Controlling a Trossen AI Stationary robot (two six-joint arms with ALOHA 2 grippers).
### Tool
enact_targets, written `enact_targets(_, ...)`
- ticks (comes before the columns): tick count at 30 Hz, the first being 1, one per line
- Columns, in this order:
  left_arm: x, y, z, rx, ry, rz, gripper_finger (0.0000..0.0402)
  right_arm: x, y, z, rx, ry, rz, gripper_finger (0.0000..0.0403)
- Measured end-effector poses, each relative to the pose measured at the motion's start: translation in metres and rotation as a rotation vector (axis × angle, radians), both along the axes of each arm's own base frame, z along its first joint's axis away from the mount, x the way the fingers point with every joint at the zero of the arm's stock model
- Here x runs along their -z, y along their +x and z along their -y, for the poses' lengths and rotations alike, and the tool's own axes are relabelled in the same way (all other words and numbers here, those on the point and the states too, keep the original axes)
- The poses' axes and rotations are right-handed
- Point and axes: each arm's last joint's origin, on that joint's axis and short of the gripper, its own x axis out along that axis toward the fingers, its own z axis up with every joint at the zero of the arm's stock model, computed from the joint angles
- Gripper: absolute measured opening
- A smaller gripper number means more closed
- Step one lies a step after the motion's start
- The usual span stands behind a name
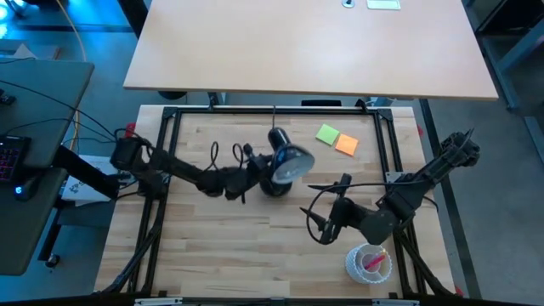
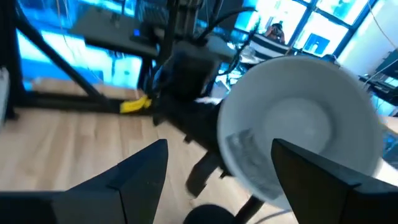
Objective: Screw lightbulb
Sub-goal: Remove the white lightbulb from the black lamp
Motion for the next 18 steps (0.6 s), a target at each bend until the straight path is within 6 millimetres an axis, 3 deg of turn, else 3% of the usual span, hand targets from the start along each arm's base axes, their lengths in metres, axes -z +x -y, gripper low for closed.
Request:
enact_targets(7, -0.001, -0.013, 0.038, -0.128, 0.000, -0.031, 0.0043, 0.000, 0.011, -0.002, 0.006, -0.008, 0.042, 0.0284)
enact_targets(10, -0.001, -0.015, 0.037, -0.212, 0.001, -0.030, 0.0043, 0.011, 0.024, -0.003, 0.024, -0.051, 0.017, 0.0284)
enact_targets(13, 0.000, -0.014, 0.032, -0.244, 0.004, -0.034, 0.0043, 0.022, 0.040, 0.000, 0.149, -0.037, 0.054, 0.0284)
enact_targets(18, -0.001, -0.014, 0.031, -0.240, 0.012, -0.040, 0.0043, 0.021, 0.050, 0.017, 0.289, -0.011, 0.106, 0.0284)
